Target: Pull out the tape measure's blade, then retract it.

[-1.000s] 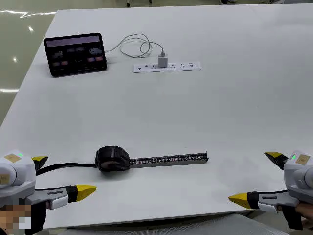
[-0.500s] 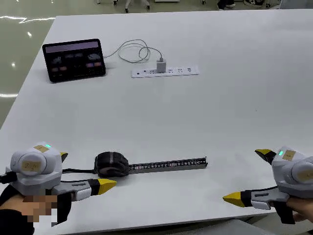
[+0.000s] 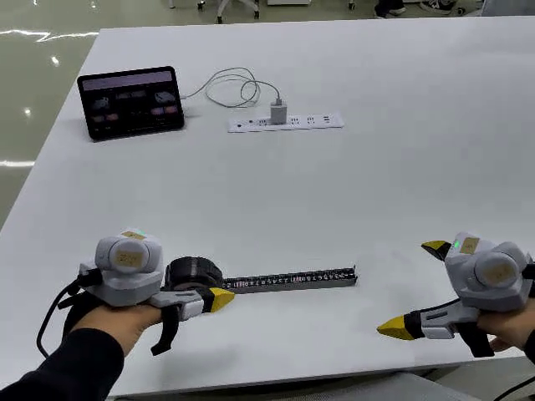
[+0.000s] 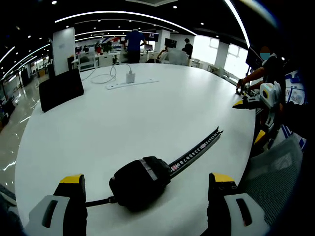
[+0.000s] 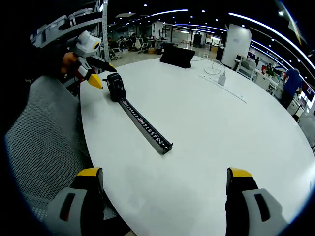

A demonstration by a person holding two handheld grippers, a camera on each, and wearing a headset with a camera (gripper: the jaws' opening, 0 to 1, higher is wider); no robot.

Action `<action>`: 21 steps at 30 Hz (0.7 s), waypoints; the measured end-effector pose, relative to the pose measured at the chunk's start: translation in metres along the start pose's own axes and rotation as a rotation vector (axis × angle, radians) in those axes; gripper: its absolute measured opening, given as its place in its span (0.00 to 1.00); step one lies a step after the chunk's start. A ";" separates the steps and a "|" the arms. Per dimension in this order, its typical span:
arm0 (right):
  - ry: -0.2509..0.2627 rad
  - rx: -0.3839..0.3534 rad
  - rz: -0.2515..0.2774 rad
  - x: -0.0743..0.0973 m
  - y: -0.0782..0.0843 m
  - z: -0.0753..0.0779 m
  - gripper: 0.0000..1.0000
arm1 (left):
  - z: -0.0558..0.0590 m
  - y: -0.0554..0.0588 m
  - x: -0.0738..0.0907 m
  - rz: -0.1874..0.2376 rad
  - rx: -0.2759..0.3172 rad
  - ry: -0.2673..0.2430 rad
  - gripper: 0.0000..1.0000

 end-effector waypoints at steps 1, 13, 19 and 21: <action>-0.005 0.012 -0.006 -0.001 -0.001 0.002 1.00 | 0.003 0.001 -0.001 0.000 -0.003 -0.001 1.00; -0.079 0.099 -0.090 -0.020 -0.012 0.015 1.00 | 0.009 0.008 -0.021 0.052 0.178 -0.076 1.00; -0.143 0.146 -0.150 -0.040 -0.017 0.013 1.00 | 0.010 0.008 -0.028 0.070 0.172 -0.109 1.00; -0.171 0.175 -0.162 -0.047 -0.020 0.013 0.99 | 0.012 0.004 -0.029 0.091 0.209 -0.109 0.94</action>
Point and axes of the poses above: the centre of the closed fingertips' face, and the gripper's own axes: x roughly backward along the fingers, z roughly to its right, y roughly out of its underside, the point moved 2 cm from there along x, roughly backward along the fingers, and after that the axes turned 12 degrees about -y, right-handed, at the moved point
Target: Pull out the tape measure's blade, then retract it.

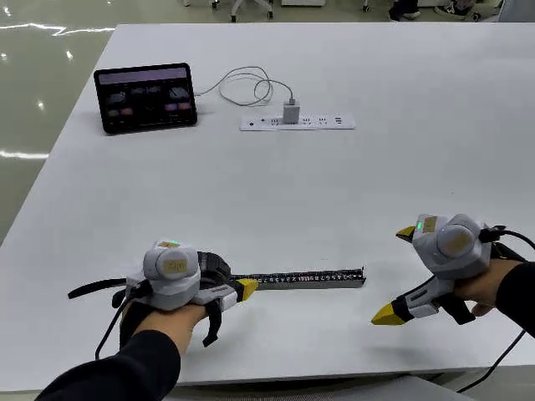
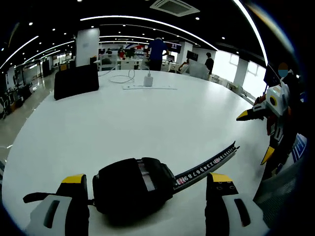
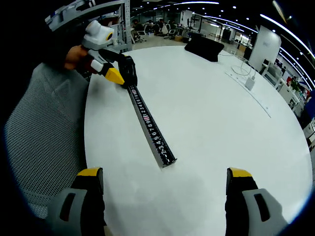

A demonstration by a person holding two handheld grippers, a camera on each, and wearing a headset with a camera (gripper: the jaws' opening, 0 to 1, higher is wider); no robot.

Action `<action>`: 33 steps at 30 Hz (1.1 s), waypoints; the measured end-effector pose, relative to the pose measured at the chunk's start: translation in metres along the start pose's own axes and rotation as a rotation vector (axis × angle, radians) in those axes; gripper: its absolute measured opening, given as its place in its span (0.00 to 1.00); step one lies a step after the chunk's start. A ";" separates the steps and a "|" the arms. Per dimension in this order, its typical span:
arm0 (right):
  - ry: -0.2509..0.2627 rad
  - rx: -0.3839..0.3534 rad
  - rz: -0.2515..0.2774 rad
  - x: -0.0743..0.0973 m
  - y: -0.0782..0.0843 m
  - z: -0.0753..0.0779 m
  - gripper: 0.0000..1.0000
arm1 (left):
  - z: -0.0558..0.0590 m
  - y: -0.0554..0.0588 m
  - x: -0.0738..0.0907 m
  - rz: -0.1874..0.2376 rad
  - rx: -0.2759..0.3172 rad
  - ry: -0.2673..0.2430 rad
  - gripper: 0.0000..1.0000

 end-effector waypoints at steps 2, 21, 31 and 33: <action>-0.016 0.028 -0.007 -0.005 -0.003 0.001 0.97 | 0.001 0.000 -0.002 0.007 -0.002 -0.018 0.90; -0.153 0.156 -0.145 -0.034 -0.004 0.009 0.55 | -0.009 0.001 -0.012 0.032 0.058 -0.094 0.88; -0.195 0.180 -0.191 -0.041 -0.001 0.008 0.26 | -0.010 0.000 -0.011 0.048 0.070 -0.088 0.87; -0.198 0.182 -0.204 -0.041 0.001 0.009 0.24 | -0.010 0.000 -0.012 0.050 0.078 -0.084 0.87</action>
Point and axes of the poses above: the centre of the closed fingertips' face, and the gripper's own axes: x roughly backward along the fingers, z roughly to its right, y roughly out of its underside, the point moved 2 cm from there along x, roughly backward along the fingers, and after that the axes turned 12 degrees about -y, right-handed, at the moved point
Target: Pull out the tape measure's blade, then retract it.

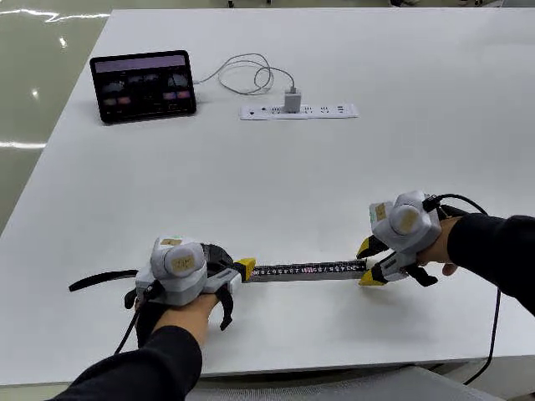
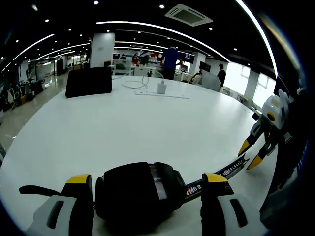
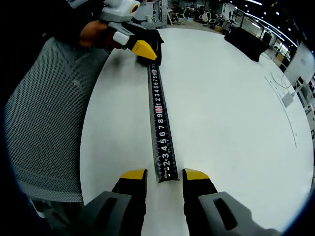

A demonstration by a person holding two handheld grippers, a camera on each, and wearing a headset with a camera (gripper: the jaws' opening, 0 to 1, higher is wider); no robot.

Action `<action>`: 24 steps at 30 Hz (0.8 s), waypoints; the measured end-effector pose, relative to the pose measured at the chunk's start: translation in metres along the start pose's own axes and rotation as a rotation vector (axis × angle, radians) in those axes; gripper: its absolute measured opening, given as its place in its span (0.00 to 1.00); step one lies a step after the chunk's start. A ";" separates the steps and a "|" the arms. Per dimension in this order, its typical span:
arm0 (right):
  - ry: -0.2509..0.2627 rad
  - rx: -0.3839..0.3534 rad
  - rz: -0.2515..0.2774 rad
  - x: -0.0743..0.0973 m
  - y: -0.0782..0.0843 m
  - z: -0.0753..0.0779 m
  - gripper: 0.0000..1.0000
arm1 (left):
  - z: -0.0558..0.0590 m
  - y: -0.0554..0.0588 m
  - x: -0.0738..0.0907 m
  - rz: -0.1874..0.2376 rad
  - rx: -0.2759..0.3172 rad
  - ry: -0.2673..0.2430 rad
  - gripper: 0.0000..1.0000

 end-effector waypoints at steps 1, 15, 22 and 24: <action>-0.001 0.005 -0.005 0.000 0.001 0.000 0.23 | 0.000 0.000 0.000 0.000 -0.001 0.000 0.87; -0.008 0.064 -0.085 -0.001 0.003 0.002 0.11 | 0.001 0.000 0.000 0.006 -0.020 0.005 0.84; -0.009 0.071 -0.131 -0.001 0.002 0.002 0.11 | 0.000 -0.001 0.000 0.012 -0.008 -0.001 0.82; -0.005 0.065 -0.133 -0.001 0.002 0.002 0.11 | -0.001 -0.001 0.000 0.011 0.002 -0.005 0.81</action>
Point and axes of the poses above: the centre of the closed fingertips' face, and the gripper's own axes: x roughly backward along the fingers, z roughly to its right, y roughly out of its underside, the point moved 2 cm from there along x, roughly backward along the fingers, and after that the axes turned 12 degrees about -y, right-handed, at the moved point
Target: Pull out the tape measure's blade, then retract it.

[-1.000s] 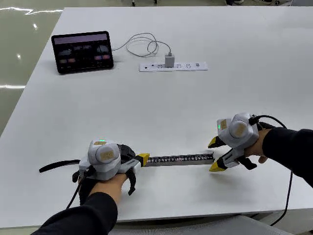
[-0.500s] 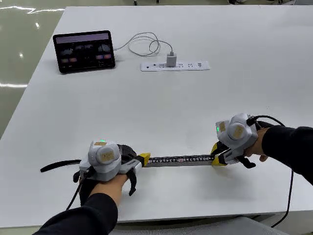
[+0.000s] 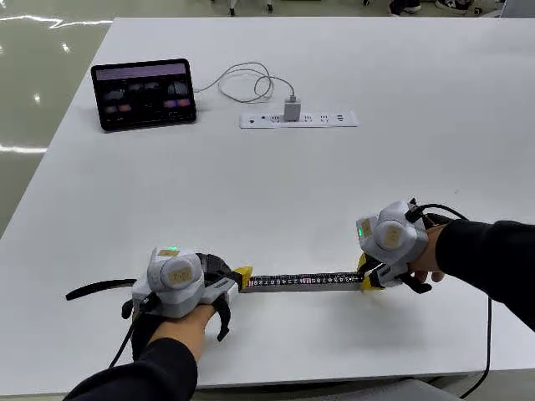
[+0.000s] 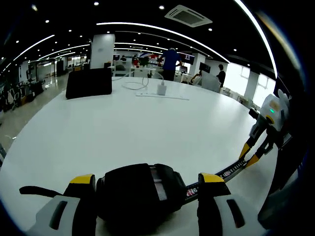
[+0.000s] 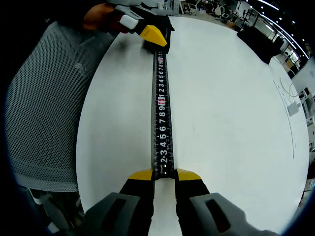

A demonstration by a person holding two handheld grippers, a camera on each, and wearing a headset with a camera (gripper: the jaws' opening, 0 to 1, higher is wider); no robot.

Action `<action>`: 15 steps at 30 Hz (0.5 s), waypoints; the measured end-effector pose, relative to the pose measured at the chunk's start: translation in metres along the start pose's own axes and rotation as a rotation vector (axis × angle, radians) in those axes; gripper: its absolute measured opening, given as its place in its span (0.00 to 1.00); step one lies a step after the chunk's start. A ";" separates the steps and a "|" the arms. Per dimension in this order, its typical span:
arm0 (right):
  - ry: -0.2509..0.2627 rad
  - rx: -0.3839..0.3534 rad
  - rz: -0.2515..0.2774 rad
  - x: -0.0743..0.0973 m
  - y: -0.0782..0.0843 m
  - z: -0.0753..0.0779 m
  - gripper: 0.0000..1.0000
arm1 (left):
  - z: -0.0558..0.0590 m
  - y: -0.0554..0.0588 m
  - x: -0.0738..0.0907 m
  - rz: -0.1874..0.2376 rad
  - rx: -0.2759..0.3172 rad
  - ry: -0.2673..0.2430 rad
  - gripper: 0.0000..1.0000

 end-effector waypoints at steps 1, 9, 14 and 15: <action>0.004 -0.013 0.000 0.000 0.000 0.000 0.11 | -0.001 -0.001 0.000 0.001 0.008 -0.001 0.80; 0.004 -0.061 0.000 0.000 0.000 0.001 0.11 | -0.006 0.002 -0.001 -0.008 0.002 -0.020 0.72; 0.010 -0.063 0.018 0.000 0.001 0.001 0.11 | -0.006 0.004 -0.001 -0.018 0.003 -0.024 0.71; 0.011 -0.068 0.022 0.000 0.001 0.001 0.11 | -0.006 0.004 -0.001 -0.017 0.003 -0.024 0.71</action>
Point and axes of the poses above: the centre of the closed fingertips' face, and the gripper's own axes: x roughly backward along the fingers, z roughly to its right, y roughly out of its underside, the point moved 2 cm from there along x, roughly backward along the fingers, and after that the axes turned 12 degrees about -y, right-handed, at the moved point
